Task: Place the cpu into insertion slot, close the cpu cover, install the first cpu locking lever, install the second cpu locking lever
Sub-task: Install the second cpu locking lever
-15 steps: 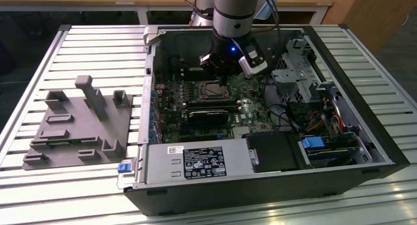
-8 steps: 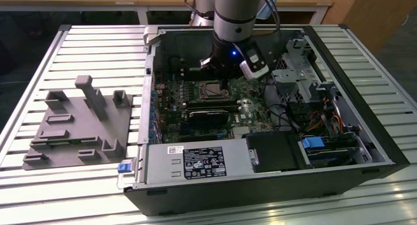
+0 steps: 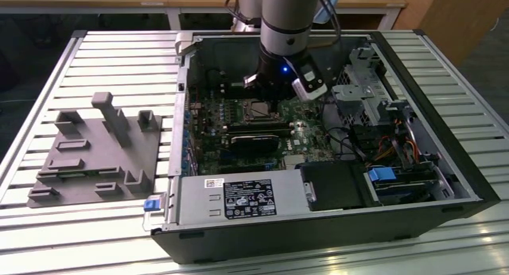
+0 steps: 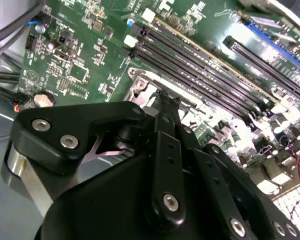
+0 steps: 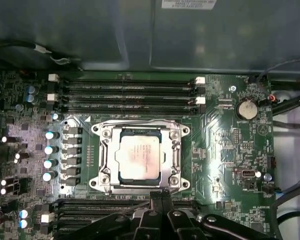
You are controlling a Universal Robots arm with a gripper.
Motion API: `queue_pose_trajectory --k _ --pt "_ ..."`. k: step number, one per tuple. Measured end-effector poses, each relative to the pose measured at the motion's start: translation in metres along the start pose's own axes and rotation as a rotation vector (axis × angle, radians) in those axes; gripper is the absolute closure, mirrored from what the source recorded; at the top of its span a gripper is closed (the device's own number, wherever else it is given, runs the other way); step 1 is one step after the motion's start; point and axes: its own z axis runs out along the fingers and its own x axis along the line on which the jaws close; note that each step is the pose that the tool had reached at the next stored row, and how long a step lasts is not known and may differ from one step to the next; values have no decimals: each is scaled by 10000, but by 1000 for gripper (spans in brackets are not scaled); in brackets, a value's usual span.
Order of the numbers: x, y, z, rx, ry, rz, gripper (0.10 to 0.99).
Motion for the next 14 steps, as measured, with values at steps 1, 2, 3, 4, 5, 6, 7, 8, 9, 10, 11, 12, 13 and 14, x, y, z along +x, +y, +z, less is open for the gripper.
queue_pose_trajectory --k 1,2,3,4,5,6,7,8,9,10,11,12,13,14 --pt "5 -8 2 1 1 -1 980" --pt "15 -16 4 2 1 -1 980" --pt "28 -25 5 1 0 -1 980" --pt "36 -34 5 1 0 -1 980" --pt "44 -41 6 1 0 -1 980" --pt "54 -48 6 0 0 -1 980" --pt "68 -55 6 -1 0 -1 980" --pt "84 -63 6 0 0 0 980" --pt "105 -71 5 1 0 0 980" --pt "126 -78 5 1 0 0 980" --pt "145 -86 5 0 0 -1 980" --pt "161 -90 6 0 0 -1 980" --pt "179 -94 7 1 1 -2 980" --pt "210 -99 8 1 1 -1 980"
